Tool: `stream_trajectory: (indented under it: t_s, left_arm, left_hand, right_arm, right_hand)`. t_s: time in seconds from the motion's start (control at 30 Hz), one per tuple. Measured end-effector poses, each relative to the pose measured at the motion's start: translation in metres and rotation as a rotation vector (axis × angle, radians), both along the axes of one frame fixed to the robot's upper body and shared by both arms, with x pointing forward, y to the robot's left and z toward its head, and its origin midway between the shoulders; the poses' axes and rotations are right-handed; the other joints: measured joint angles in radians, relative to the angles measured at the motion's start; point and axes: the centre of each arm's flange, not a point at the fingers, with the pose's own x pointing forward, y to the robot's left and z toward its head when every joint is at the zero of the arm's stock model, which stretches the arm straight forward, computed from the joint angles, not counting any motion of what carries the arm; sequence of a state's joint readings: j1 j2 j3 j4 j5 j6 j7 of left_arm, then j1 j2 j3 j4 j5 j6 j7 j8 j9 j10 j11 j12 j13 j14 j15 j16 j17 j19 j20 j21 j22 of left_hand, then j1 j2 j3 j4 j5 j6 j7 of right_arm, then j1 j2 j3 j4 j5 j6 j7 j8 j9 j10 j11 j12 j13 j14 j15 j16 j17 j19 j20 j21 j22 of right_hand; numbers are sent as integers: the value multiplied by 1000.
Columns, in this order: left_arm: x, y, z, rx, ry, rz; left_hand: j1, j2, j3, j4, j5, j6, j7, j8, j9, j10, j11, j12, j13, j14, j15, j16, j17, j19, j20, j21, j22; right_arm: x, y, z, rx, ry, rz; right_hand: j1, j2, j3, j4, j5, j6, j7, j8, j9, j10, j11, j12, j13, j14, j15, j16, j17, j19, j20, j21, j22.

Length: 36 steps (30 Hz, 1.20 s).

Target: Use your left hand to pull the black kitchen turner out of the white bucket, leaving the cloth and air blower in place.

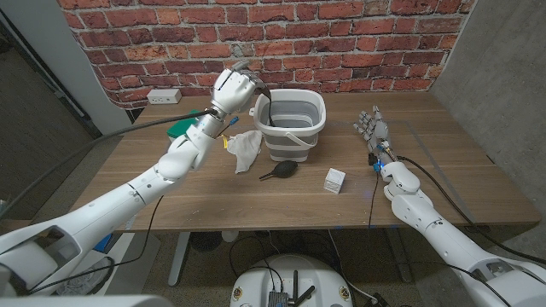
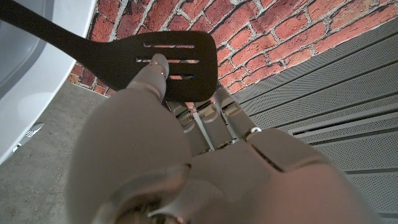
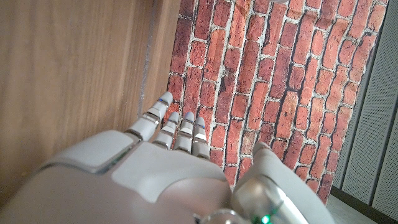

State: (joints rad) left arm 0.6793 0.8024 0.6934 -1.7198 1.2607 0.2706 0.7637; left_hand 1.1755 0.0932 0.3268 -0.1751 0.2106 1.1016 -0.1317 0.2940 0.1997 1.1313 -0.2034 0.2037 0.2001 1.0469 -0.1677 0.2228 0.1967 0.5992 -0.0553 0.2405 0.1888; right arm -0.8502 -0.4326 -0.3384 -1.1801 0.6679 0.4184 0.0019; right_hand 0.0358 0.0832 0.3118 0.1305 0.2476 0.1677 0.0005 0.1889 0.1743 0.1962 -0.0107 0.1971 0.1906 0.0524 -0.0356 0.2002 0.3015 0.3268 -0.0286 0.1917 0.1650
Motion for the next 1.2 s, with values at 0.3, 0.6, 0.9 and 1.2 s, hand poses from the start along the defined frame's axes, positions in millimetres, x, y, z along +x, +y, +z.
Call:
stream_trajectory:
  t_s: [0.3,0.6,0.9,1.2]
  left_arm:
    - [3,-4,1,-31,-18,-15]
    - [6,-8,3,-74,-38,-38]
    - [4,-11,5,-116,-53,-54]
    - [-8,-11,7,-143,-71,-57]
  left_hand:
    - [3,-2,-10,6,-1,-5,-3,0,5,5,-2,0,4,24,-11,19,16,6,-1,8,5]
    - [15,-4,-13,4,0,-6,-2,-1,4,5,-2,0,5,35,-8,35,19,14,-3,11,5]
    - [17,-3,-17,8,1,-6,-2,6,3,11,-2,0,4,40,-2,48,19,14,-3,11,5]
    - [17,-3,-21,4,5,2,-9,8,6,26,-6,0,6,42,0,54,19,14,-3,11,4]
  right_arm:
    - [0,1,-1,0,2,1]
    - [1,0,-2,2,7,0]
    - [3,-1,-3,5,12,2]
    - [6,-1,-1,5,12,7]
  right_hand:
    - [0,0,0,0,0,0,0,0,0,0,0,0,0,0,0,0,-4,0,0,0,0]
    - [0,0,0,0,0,0,0,0,0,0,0,0,0,0,0,0,-5,0,0,0,0]
    - [0,0,0,0,0,0,0,0,0,0,0,0,0,0,0,0,-5,0,0,0,0]
    - [0,0,0,0,0,0,0,0,0,0,0,0,0,0,0,0,-5,0,0,0,0]
